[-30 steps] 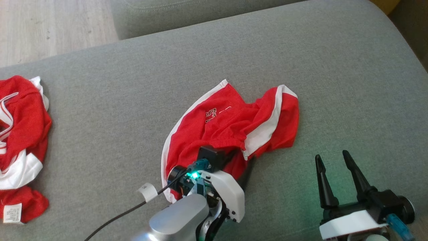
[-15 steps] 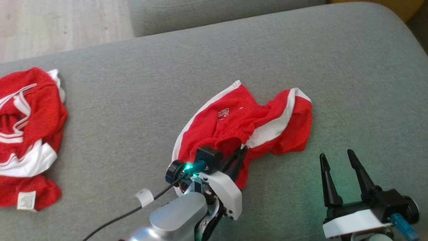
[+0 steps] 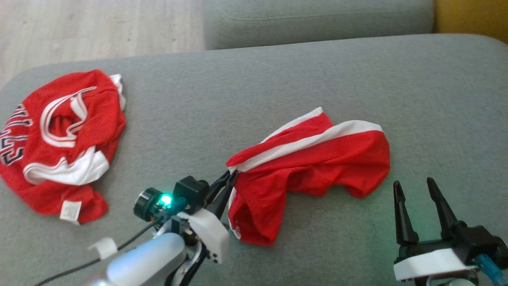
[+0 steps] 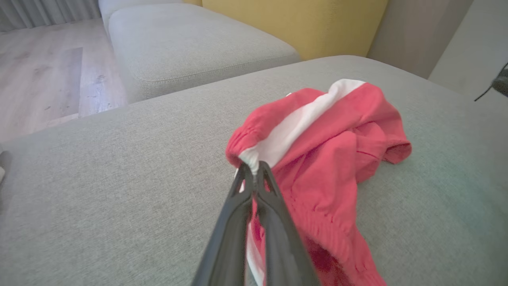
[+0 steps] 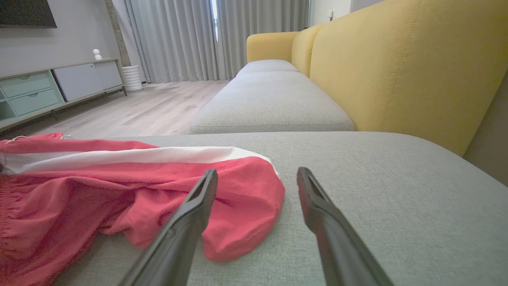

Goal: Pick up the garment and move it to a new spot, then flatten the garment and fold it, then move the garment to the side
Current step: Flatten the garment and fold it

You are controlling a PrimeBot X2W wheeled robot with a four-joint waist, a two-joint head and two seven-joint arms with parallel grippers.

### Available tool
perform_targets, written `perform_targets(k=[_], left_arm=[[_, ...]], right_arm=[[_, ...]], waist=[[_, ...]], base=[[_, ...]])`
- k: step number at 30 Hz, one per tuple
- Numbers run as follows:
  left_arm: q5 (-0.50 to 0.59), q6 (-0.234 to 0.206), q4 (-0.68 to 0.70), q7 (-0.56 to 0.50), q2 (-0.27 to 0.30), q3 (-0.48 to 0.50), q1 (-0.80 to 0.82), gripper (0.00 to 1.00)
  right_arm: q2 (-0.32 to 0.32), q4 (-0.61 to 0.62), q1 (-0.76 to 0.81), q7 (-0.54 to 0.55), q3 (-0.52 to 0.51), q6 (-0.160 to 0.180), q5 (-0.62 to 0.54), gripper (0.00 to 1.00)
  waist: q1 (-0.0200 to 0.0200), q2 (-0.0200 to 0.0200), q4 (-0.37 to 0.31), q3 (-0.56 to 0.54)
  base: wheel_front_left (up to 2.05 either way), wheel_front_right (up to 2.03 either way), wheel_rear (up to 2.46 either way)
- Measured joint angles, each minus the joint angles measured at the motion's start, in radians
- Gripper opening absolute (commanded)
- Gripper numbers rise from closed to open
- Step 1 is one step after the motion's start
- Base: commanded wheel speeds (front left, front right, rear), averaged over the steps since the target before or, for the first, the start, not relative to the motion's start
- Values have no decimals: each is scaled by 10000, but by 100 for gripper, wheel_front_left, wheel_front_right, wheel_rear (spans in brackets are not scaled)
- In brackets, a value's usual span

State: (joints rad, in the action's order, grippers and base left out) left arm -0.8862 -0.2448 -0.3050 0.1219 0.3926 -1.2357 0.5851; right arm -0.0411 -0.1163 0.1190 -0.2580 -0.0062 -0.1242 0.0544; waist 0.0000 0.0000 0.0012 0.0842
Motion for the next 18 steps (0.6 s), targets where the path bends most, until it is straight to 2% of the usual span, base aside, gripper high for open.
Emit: perform_targets(k=[6,10,13,18], left_arm=[[86,-115,1747,-754,1225,-184,-2,0],[58,-90,2667,-1174,1810,-267,-22,0],[59,-84,3131,-1404,2065,-282,-3,0],[130,12,3340,-1563,2025,-320,148,0]], right_arm=[[-31,-132,-136,0,-25,0,169,100],[-355,-625,-806,0,-42,0,685,100],[-1246,-2151,-2213,4,378,0,1327,100],[-2554,-4182,-4454,1055,1538,0,1908,100]], waist=[[-1,0,417,59],[0,0,598,257],[0,0,789,521],[1,0,1078,902]], base=[[0,0,0],[0,0,0],[0,0,0],[0,0,0]])
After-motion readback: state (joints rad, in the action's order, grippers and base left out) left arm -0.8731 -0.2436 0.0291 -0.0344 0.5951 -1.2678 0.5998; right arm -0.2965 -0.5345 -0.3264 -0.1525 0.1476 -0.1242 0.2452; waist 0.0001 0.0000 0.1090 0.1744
